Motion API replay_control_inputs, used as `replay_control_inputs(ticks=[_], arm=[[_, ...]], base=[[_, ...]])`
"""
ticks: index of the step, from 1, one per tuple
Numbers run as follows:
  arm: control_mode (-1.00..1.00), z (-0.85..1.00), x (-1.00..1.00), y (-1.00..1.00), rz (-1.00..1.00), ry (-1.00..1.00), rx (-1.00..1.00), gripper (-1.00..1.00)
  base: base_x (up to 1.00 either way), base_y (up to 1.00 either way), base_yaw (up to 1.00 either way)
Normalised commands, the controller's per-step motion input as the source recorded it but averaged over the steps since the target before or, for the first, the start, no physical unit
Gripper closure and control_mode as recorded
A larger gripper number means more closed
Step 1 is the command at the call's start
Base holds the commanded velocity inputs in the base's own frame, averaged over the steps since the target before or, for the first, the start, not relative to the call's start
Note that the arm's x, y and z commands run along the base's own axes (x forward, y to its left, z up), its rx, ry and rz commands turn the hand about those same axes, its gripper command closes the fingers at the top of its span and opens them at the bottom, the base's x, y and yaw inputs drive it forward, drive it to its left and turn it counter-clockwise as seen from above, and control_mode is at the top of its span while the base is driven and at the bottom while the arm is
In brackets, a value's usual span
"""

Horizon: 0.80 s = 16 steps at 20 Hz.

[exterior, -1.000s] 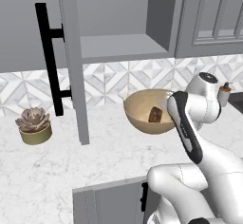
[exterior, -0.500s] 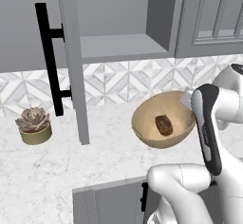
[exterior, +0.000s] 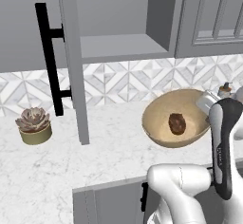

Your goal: Open the cabinet, pick up the bread from the cabinet and place it in the basket. Then move the basket to the dining counter.

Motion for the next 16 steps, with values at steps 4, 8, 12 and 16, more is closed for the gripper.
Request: replay_control_inputs(ticks=[4, 8, 12, 16], arm=[[-1.00, 0.50, -0.11, -0.01, -0.06, -0.01, 0.16, 1.00], [-1.00, 0.44, -0.03, 0.00, 0.00, 0.00, 0.20, 1.00], [-1.00, 0.25, -0.15, 0.00, 0.00, -0.01, 0.21, 1.00], [-1.00, 0.00, -0.35, 0.09, 0.00, -0.16, 0.10, 1.00]], base=[[0.00, 0.00, 0.00], [0.00, 0.00, 0.00], [0.00, 0.00, 0.00], [0.00, 0.00, 0.00]])
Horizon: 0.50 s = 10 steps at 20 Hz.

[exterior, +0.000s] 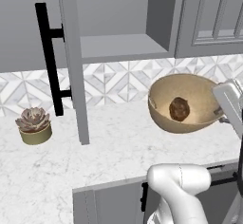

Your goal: Open the cabinet, pick up the bread from the cabinet and place it in the basket. Then move the basket to the dining counter.

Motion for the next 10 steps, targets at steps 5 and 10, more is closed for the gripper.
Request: replay_control_inputs(ticks=[5, 10], arm=[[-1.00, 0.00, -0.14, 0.07, 0.00, -0.18, 0.01, 1.00], [-1.00, 0.00, 0.02, 0.01, 0.00, 0.00, 0.06, 1.00]], base=[[0.00, 0.00, 0.00], [0.00, 0.00, 0.00]])
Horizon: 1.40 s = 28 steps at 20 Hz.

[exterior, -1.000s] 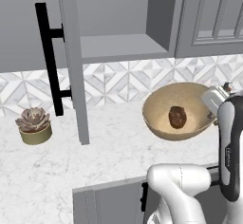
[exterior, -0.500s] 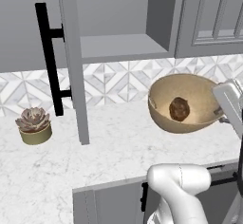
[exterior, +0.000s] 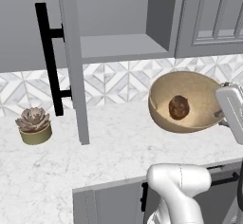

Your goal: Open the cabinet, pick up the bread from the cabinet and place it in the basket. Then move the basket to the dining counter.

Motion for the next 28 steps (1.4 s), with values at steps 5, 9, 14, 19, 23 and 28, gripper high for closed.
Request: replay_control_inputs(ticks=[5, 9, 14, 19, 23, 28], arm=[[-1.00, -0.02, 0.00, 0.10, 0.00, 0.00, 0.07, 1.00], [1.00, 0.00, 0.00, 0.00, 0.00, 0.00, 0.00, 1.00], [1.00, 0.00, 0.00, 0.00, 0.00, 0.00, 0.00, 1.00], [1.00, 0.00, 0.00, 0.00, 0.00, 0.00, 0.00, 1.00], [1.00, 0.00, 0.00, 0.00, 0.00, 0.00, 0.00, 1.00], [1.00, 0.00, 0.00, 0.00, 0.00, 0.00, 0.00, 1.00]], base=[[0.00, 0.00, 0.00], [-0.51, -0.45, -0.01], [-0.75, -0.94, -0.11], [-0.47, -0.99, -0.41], [-0.01, -0.39, -0.85], [0.00, -0.01, -0.99]])
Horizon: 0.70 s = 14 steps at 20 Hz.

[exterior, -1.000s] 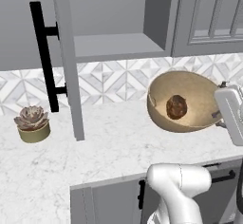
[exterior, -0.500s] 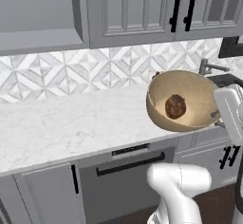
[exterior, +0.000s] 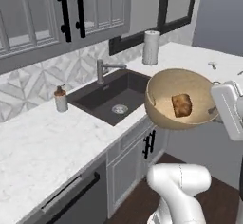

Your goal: Open the cabinet, pick up the bread from the cabinet and place it in the basket. Then move the basket to the dining counter.

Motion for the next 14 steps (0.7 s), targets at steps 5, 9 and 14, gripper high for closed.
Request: replay_control_inputs(ticks=[5, 9, 14], arm=[[1.00, 0.00, 0.00, 0.00, 0.00, 0.00, 0.00, 1.00], [1.00, 0.00, 0.00, 0.00, 0.00, 0.00, 0.00, 1.00], [1.00, 0.00, 0.00, 0.00, 0.00, 0.00, 0.00, 1.00]], base=[[0.03, -0.05, -0.96], [0.42, -0.34, -0.72], [0.82, -0.51, -0.55]])
